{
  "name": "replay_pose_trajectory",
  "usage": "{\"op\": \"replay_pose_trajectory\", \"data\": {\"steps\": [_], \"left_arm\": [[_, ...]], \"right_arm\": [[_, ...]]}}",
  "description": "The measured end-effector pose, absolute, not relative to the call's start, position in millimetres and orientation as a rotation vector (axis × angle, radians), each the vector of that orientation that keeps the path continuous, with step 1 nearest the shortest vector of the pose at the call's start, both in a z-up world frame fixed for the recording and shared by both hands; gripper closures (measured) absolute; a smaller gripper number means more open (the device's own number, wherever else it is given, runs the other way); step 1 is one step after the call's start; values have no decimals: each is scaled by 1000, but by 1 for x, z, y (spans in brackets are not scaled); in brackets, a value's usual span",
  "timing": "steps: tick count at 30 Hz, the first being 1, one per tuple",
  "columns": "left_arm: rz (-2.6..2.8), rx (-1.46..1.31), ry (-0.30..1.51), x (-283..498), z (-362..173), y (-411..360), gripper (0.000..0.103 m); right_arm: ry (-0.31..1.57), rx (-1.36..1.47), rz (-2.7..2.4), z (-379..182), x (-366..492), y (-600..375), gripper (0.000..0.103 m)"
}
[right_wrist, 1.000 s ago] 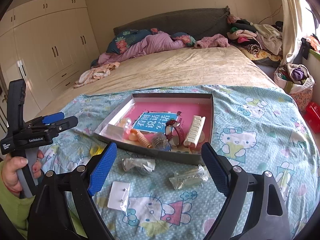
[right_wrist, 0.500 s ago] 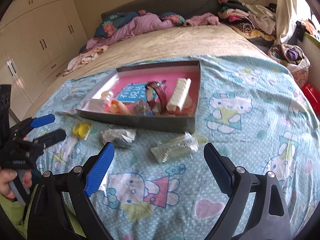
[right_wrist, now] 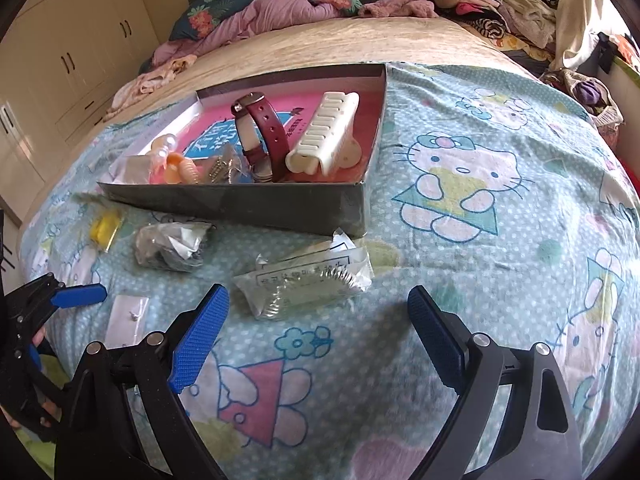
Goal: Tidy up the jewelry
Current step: 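Grasp the hairpin bag with left tool while right grasps spiral coil bag, then carry both bags into the pink box and open both tools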
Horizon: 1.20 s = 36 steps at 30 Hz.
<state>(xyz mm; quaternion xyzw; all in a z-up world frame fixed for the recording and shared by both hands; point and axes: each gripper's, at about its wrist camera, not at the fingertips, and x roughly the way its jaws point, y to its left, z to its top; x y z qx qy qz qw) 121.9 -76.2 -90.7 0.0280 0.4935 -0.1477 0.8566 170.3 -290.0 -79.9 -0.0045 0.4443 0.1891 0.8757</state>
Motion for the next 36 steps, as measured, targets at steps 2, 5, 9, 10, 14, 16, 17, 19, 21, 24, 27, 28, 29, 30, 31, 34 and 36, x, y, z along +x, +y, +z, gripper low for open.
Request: {"op": "replay_pose_trajectory", "data": {"steps": [2,5,9,10,14,16,17,19,21,24,27,28,29,30,31,34,36], "left_arm": [[-298,62,1029,123,-94,-78,9],[-286,69,1016,122,-97,-78,9],[-272,103,1001,122,-99,-84,10],[-269,112,995,122,-99,-86,15],[-290,148,946,116,-94,-89,57],[-307,158,940,113,-94,-91,75],[-314,160,938,113,-94,-91,77],[-330,154,937,113,-93,-90,84],[-347,138,935,111,-90,-88,85],[-370,112,933,109,-87,-85,86],[-401,73,926,107,-81,-80,90],[-404,64,924,107,-79,-79,93],[-405,55,919,106,-76,-76,93],[-406,45,913,105,-73,-74,93],[-408,37,909,105,-71,-73,93],[-411,17,896,103,-65,-67,93],[-412,8,882,101,-61,-64,94]], "right_arm": [[925,-42,401,-82,174,-286,13],[918,-104,409,-86,178,-278,12],[899,-161,414,-93,183,-271,21],[889,-172,417,-94,183,-269,29],[870,-168,431,-92,181,-270,33],[872,-155,439,-90,180,-272,34],[870,-147,444,-89,178,-273,34],[873,-128,453,-84,174,-276,34],[869,-110,458,-80,169,-279,34],[856,-100,462,-71,162,-281,34],[844,-91,467,-63,157,-283,34],[837,-89,468,-60,156,-283,34],[831,-89,471,-57,155,-283,34],[826,-90,474,-55,153,-282,34],[820,-90,478,-52,152,-281,34],[802,-92,494,-44,148,-277,34],[791,-93,504,-40,146,-275,34]]}}
